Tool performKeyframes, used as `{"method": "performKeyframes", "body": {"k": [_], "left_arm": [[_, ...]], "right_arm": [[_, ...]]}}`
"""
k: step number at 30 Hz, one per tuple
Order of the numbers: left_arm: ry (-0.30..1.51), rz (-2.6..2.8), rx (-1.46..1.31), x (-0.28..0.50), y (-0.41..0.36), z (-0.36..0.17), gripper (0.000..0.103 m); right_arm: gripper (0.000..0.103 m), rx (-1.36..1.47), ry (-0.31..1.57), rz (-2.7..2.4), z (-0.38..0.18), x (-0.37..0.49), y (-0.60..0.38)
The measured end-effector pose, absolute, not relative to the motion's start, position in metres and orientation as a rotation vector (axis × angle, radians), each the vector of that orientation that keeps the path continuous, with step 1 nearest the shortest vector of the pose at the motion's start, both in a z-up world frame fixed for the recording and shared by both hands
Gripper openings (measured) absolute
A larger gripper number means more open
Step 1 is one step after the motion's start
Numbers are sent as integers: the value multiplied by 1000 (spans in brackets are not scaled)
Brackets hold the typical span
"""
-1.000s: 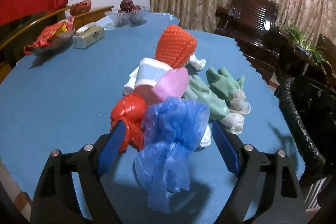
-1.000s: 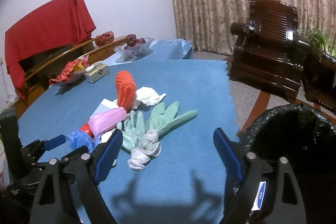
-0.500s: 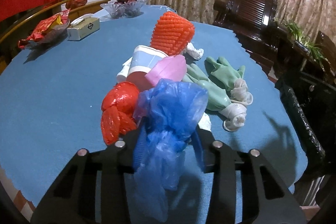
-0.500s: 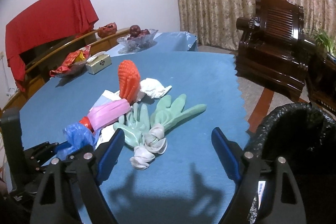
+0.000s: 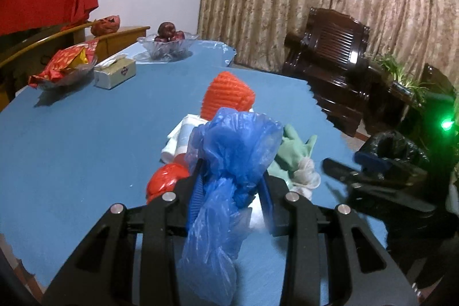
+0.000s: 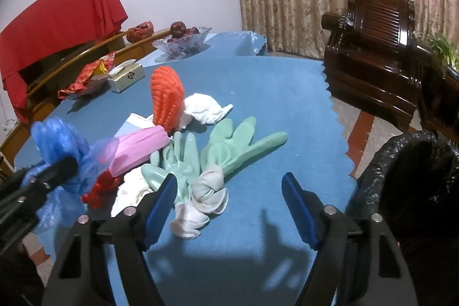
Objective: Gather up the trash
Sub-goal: 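Grasp the green rubber glove with the right gripper while the left holds the blue bag, then lift the green glove with the right gripper toward the bin while the left holds the bag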
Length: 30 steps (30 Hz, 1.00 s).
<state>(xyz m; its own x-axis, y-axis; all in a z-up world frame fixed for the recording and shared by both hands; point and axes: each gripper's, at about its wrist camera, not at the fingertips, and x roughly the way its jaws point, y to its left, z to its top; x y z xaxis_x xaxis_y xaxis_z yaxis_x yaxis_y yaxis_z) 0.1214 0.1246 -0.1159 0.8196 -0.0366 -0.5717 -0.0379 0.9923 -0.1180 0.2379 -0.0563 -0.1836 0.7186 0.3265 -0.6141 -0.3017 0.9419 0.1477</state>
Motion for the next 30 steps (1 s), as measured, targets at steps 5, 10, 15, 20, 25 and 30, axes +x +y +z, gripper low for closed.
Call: {"method": "performKeyframes", "body": {"k": [5,10,15,20,25,30], "left_arm": [[644,-4,-125,129,121,-124,34],[663,20,-100,135,126,-131,34],[686,34,-105,142,132,-140,34],[696,38,-120,148,135,-144,34],[690,35,-123,150,135,-142,34],[674,34,-128,149,136,-134,34]], "right_arm": [[59,33,729,358,-197,253,-47],[57,33,745,359,-203,259,-42],[56,24,760,359,-208,263,-36],[55,18,787,352,-213,271,-31],[50,20,819,351,-220,282,-26],[35,58,868,365,-225,294,-28]]}}
